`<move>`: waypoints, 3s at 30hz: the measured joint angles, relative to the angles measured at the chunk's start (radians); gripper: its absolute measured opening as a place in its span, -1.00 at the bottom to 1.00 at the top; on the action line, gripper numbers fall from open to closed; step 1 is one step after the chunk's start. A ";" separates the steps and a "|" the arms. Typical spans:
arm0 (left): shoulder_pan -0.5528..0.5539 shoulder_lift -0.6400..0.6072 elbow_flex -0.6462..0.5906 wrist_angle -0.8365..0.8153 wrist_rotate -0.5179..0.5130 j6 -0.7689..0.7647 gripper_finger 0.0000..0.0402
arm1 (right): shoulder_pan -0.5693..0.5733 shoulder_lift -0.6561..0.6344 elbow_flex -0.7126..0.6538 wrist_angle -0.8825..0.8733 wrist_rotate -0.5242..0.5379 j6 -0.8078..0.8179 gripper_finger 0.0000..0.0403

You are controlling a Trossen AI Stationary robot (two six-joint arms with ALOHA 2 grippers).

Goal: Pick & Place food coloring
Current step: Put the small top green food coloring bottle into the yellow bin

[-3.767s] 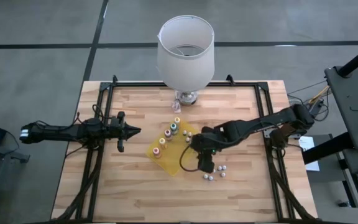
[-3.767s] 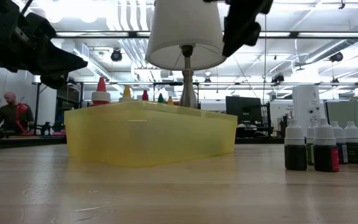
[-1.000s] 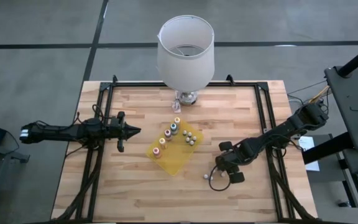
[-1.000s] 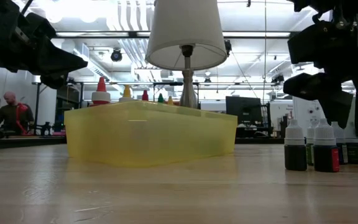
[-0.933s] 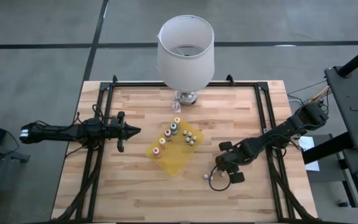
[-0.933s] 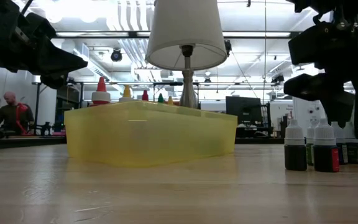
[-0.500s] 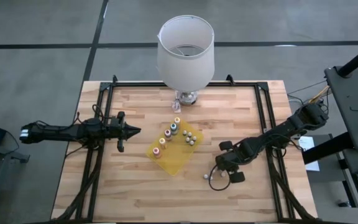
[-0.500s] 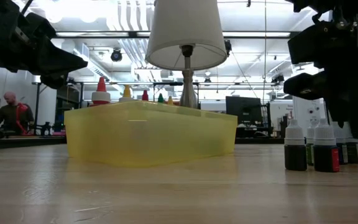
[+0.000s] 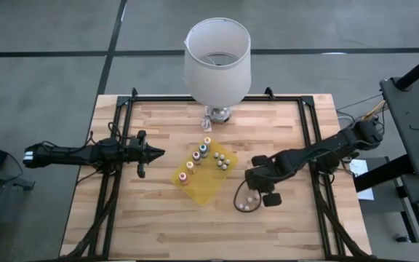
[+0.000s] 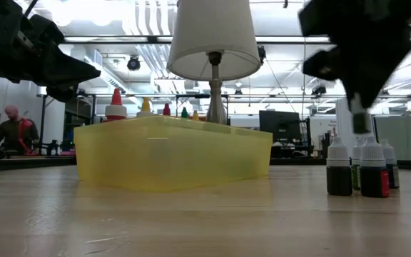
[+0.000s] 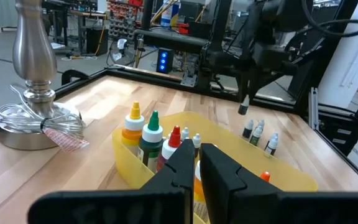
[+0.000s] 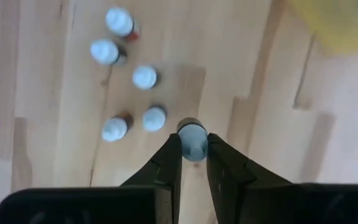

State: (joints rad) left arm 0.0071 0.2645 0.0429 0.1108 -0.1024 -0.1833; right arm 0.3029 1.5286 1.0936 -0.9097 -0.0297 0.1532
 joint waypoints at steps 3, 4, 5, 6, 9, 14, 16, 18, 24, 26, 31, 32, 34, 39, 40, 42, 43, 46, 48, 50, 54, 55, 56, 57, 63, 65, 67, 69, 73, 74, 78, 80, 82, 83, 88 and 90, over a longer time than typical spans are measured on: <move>0.000 0.000 0.000 -0.001 0.000 0.000 -1.00 | -0.025 0.041 0.070 -0.034 0.005 -0.031 -0.76; 0.000 0.000 0.000 -0.001 0.000 0.000 -1.00 | -0.035 0.055 0.092 -0.039 0.007 -0.041 -0.76; 0.000 0.000 0.000 0.000 0.000 0.000 -1.00 | -0.045 0.070 0.115 -0.046 0.007 -0.051 -0.76; 0.000 0.000 0.000 0.000 0.000 0.000 -1.00 | -0.055 0.085 0.138 -0.047 0.007 -0.060 -0.76; 0.000 0.000 0.000 0.000 0.000 0.000 -1.00 | -0.079 0.139 0.208 -0.062 0.007 -0.091 -0.76; 0.000 0.000 0.000 0.000 0.000 0.000 -1.00 | -0.093 0.220 0.333 -0.089 0.007 -0.154 -0.76; 0.000 0.000 0.000 0.000 0.000 0.000 -1.00 | -0.093 0.253 0.376 -0.087 0.006 -0.169 -0.76; 0.000 0.000 0.000 0.000 0.000 0.000 -1.00 | -0.094 0.284 0.418 -0.093 0.006 -0.183 -0.76; 0.000 0.000 0.000 0.000 0.000 0.000 -1.00 | -0.119 0.376 0.543 -0.138 0.005 -0.206 -0.76; 0.000 0.000 0.000 0.000 0.000 0.000 -1.00 | -0.133 0.405 0.582 -0.136 0.004 -0.206 -0.76; 0.000 0.000 0.000 0.000 0.000 0.000 -1.00 | -0.172 0.473 0.684 -0.136 0.004 -0.186 -0.76; 0.000 0.000 0.000 0.000 0.000 0.000 -1.00 | -0.179 0.487 0.703 -0.138 0.004 -0.183 -0.76; 0.000 0.000 0.000 0.000 0.000 0.000 -1.00 | -0.195 0.514 0.735 -0.136 0.003 -0.177 -0.76; 0.000 0.000 0.000 0.000 0.000 0.000 -1.00 | -0.244 0.570 0.798 -0.136 0.004 -0.080 -0.76; 0.000 0.000 0.000 0.000 0.000 0.000 -1.00 | -0.252 0.579 0.804 -0.137 0.004 -0.053 -0.76; 0.000 0.000 0.000 0.000 0.000 0.000 -1.00 | -0.267 0.586 0.811 -0.136 0.006 0.009 -0.76; 0.000 0.000 0.000 -0.001 0.000 0.000 -1.00 | -0.272 0.590 0.811 -0.135 0.006 0.039 -0.76; 0.000 0.000 0.000 -0.001 0.000 0.000 -1.00 | -0.282 0.597 0.810 -0.134 0.006 0.116 -0.76; 0.000 0.000 0.000 0.000 0.000 0.000 -1.00 | -0.286 0.604 0.808 -0.133 0.006 0.155 -0.76; 0.000 0.000 0.000 0.000 0.000 0.000 -1.00 | -0.291 0.612 0.808 -0.129 0.006 0.182 -0.76; 0.000 0.000 0.000 0.000 0.000 0.000 -1.00 | -0.303 0.634 0.808 -0.129 0.005 0.210 -0.76; 0.000 0.000 0.000 0.000 0.000 0.000 -1.00 | -0.308 0.640 0.807 -0.130 0.006 0.215 -0.75; 0.000 0.000 0.000 0.000 0.000 0.000 -1.00 | -0.312 0.646 0.807 -0.125 0.007 0.220 -0.75; 0.000 0.000 0.000 0.000 0.000 0.000 -1.00 | -0.317 0.648 0.807 -0.121 0.013 0.231 -0.75; 0.000 0.000 0.000 0.000 0.000 0.000 -1.00 | -0.341 0.649 0.795 -0.096 0.081 0.256 -0.75; 0.000 0.000 0.000 -0.001 0.000 0.000 -1.00 | -0.346 0.649 0.788 -0.092 0.083 0.268 -0.75; 0.000 0.000 0.000 0.000 0.000 0.000 -1.00 | -0.348 0.649 0.773 -0.089 0.083 0.278 -0.75; 0.000 0.000 0.000 0.000 0.000 0.000 -1.00 | -0.347 0.649 0.748 -0.072 0.083 0.296 -0.75; 0.000 0.000 0.000 0.000 0.000 0.000 -1.00 | -0.341 0.649 0.708 -0.026 0.082 0.306 -0.75; 0.000 0.000 0.000 0.000 0.000 0.000 -1.00 | -0.340 0.649 0.699 -0.014 0.082 0.314 -0.75; 0.000 0.000 0.000 0.000 0.000 0.000 -1.00 | -0.340 0.649 0.672 0.015 0.082 0.326 -0.75; 0.000 0.000 0.000 0.000 0.000 0.000 -1.00 | -0.340 0.649 0.665 0.019 0.083 0.327 -0.75; 0.000 0.000 0.000 0.000 0.000 0.000 -1.00 | -0.342 0.649 0.657 0.028 0.083 0.326 -0.75; 0.000 0.000 0.000 0.000 0.000 0.000 -1.00 | -0.342 0.649 0.652 0.031 0.083 0.327 -0.75; 0.000 0.000 0.000 0.000 0.000 0.000 -1.00 | -0.342 0.648 0.626 0.042 0.085 0.341 -0.75; 0.000 0.000 0.000 0.000 0.000 0.000 -1.00 | -0.342 0.646 0.611 0.062 0.086 0.345 -0.75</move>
State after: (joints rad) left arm 0.0071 0.2645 0.0429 0.1108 -0.1024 -0.1830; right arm -0.0395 2.1744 1.7049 -0.8479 0.0564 0.4982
